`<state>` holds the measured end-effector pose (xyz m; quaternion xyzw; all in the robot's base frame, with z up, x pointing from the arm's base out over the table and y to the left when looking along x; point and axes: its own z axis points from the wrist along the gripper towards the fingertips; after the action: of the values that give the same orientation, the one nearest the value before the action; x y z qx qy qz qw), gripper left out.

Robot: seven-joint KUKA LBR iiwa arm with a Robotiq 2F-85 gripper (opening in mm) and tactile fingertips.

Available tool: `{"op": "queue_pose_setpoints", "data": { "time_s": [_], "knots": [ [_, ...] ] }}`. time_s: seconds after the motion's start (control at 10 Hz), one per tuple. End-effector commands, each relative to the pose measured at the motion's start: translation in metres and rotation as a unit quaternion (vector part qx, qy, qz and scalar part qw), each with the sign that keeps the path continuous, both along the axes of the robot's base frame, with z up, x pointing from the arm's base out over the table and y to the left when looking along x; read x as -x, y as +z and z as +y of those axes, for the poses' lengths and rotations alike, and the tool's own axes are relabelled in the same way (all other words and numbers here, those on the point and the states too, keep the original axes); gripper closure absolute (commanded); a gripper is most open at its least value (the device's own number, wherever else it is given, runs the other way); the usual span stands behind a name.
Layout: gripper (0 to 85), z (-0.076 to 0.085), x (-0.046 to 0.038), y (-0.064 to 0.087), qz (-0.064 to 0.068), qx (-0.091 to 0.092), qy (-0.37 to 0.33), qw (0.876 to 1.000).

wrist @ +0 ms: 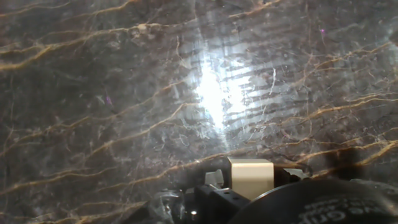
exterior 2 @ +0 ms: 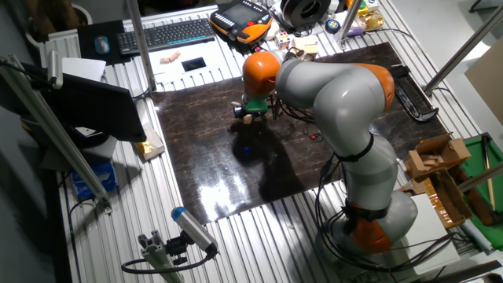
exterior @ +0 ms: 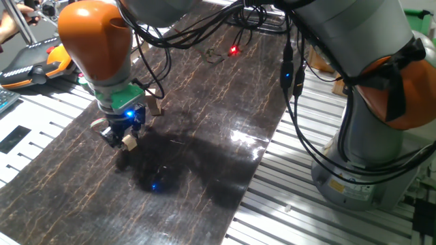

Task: Stack the blocks in a vertical line of five

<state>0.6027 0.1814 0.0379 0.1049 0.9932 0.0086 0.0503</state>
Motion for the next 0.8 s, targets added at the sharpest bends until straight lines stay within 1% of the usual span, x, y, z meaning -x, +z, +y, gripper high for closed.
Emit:
{"op": "queue_pose_setpoints", "data": {
  "time_s": [0.0,0.2,0.3,0.4,0.5,0.7],
  "knots": [
    [34.0,0.0000,-0.0004,-0.0014,0.000,0.000,0.001,1.000],
    [34.7,0.0000,-0.0007,-0.0042,-0.001,0.000,0.003,1.000],
    [43.0,-0.0001,-0.0007,-0.0042,-0.001,0.001,0.005,1.000],
    [57.7,-0.0002,-0.0008,-0.0042,0.002,0.002,0.011,1.000],
    [83.7,-0.0004,-0.0007,-0.0045,0.005,0.000,0.015,1.000],
    [84.0,-0.0002,0.0000,-0.0001,0.003,0.003,0.006,1.000]
  ]
}}
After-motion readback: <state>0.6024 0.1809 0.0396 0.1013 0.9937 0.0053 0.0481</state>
